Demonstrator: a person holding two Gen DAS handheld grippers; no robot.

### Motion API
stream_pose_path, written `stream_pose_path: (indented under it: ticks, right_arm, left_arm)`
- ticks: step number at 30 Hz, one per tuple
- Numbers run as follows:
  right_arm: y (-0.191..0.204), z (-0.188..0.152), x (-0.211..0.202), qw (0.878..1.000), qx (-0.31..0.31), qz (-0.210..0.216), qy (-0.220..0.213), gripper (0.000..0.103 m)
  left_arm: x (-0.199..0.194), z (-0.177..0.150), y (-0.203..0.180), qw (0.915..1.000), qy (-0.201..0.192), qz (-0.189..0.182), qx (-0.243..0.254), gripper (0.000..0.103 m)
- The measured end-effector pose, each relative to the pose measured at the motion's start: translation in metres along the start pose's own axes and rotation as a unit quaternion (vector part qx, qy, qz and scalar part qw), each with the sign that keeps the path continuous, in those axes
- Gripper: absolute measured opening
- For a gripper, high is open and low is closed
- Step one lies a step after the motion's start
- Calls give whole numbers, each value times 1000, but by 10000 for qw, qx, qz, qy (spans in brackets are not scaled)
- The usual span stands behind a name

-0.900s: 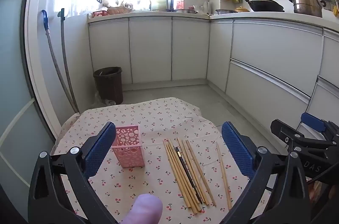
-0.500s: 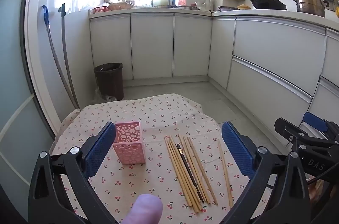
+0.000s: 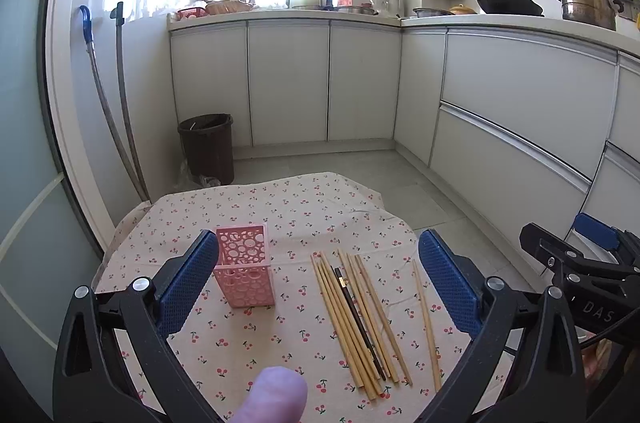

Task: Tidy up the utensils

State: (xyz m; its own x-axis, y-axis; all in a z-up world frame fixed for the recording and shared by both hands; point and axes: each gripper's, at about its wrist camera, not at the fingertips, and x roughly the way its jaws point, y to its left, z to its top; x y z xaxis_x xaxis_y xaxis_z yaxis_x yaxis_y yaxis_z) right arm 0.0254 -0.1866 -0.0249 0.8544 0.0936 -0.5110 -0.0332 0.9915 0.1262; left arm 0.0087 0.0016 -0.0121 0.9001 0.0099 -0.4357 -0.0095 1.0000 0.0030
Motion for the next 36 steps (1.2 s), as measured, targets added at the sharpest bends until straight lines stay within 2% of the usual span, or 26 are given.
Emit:
stream_pose_path:
  ticks: [36]
  right_arm:
    - [0,-3,2,10000,-5,28,65,96]
  left_arm:
    - [6,-2,5,9998,170,18,-29,96]
